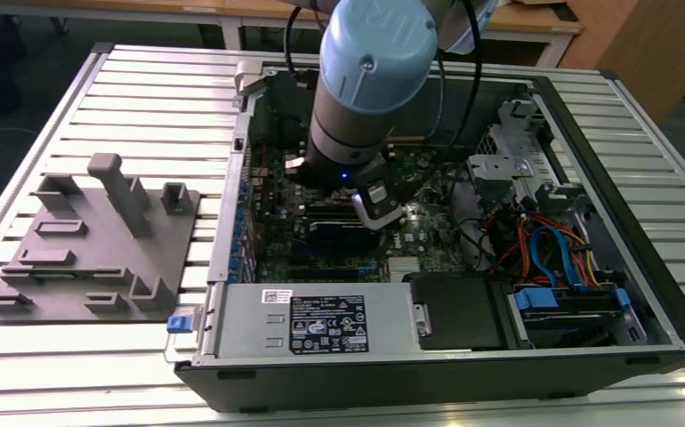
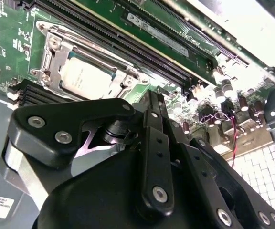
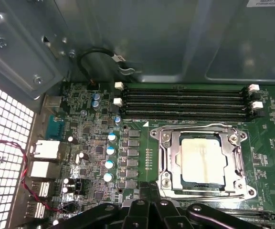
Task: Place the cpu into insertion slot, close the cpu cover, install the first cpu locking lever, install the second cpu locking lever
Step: 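Install the second cpu locking lever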
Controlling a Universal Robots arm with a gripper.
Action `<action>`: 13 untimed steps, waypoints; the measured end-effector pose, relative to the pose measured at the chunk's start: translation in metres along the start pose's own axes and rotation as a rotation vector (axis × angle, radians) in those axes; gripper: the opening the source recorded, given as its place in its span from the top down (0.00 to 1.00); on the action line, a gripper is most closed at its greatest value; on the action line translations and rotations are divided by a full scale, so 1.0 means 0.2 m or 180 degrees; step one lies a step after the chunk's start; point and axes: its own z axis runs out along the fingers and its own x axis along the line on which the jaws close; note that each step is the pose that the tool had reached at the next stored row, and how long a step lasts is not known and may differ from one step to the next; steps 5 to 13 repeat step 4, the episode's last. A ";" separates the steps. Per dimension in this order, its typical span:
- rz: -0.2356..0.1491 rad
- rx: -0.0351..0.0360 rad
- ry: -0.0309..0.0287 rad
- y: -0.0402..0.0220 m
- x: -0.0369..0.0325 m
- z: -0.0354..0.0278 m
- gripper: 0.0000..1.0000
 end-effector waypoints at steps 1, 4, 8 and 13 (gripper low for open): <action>0.0000 0.0000 0.0000 0.001 0.000 -0.002 0.90; 0.0000 0.0000 0.0000 0.001 0.000 -0.004 0.90; 0.0000 0.0000 0.0000 0.001 0.000 -0.004 0.90; 0.0000 0.0000 0.0000 0.001 0.000 -0.004 0.90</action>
